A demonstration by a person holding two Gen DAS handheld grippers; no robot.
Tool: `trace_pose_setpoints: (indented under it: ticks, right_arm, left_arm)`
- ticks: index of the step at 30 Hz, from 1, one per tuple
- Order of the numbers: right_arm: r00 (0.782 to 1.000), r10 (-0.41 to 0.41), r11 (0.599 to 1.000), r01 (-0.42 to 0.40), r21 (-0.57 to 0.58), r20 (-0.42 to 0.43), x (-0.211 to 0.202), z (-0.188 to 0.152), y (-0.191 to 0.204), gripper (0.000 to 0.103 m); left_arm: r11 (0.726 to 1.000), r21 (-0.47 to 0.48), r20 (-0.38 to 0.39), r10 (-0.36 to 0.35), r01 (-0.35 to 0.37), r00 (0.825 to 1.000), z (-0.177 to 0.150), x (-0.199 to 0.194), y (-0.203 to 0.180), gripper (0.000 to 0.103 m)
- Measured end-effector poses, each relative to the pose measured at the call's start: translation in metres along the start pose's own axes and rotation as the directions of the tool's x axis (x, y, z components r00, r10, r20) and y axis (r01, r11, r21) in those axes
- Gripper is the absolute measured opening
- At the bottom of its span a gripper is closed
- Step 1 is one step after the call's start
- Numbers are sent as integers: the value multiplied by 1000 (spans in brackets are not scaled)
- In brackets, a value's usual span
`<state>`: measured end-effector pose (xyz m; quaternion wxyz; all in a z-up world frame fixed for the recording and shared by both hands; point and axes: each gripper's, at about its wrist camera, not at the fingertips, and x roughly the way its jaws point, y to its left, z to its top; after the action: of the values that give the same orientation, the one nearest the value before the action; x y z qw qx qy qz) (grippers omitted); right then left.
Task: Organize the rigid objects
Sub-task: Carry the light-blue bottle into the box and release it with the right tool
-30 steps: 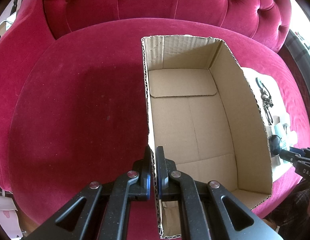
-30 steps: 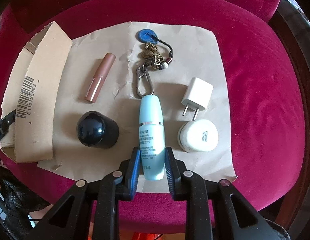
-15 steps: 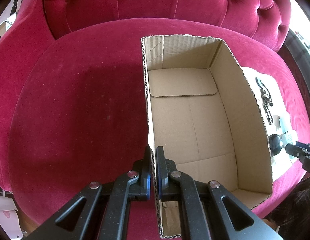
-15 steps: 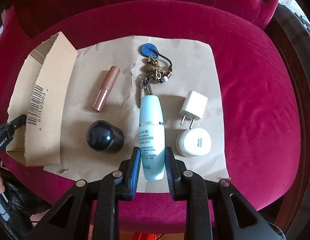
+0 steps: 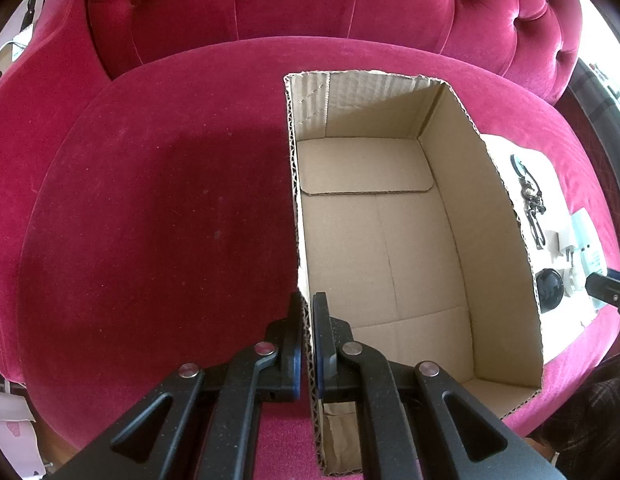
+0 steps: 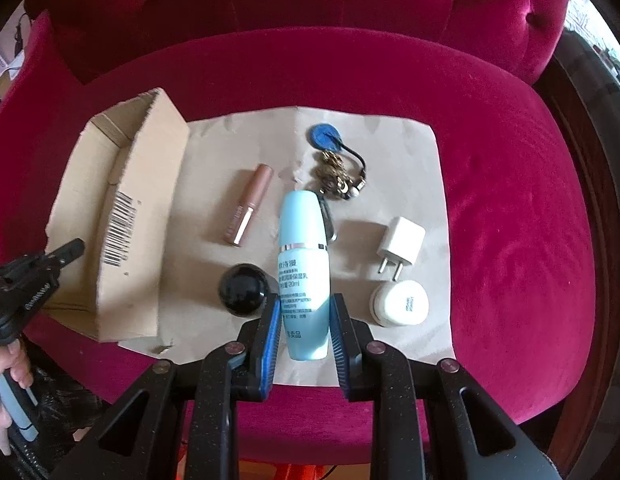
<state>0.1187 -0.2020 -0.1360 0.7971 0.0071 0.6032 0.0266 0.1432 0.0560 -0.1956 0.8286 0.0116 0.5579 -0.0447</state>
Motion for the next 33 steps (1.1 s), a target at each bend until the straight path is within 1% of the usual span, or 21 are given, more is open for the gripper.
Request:
trace_pose_setpoints:
  ticks: [12,23,33]
  right_arm:
    - [997,49,995,-45,-93,51,-22,16,38,25]
    - [992,97,984,-83,-155,85,-27,33,68,25]
    - [986,146,967,-124,-221,82,-21,48,100,25]
  left_arm:
    - [1000,-2,3,-2,2,1000,0,-1,1,4]
    - [1000,-2,3,-2,2,1000,0,-1,2,4]
    - [1000,-5,1,-4,4,1000,1,-1,3,4]
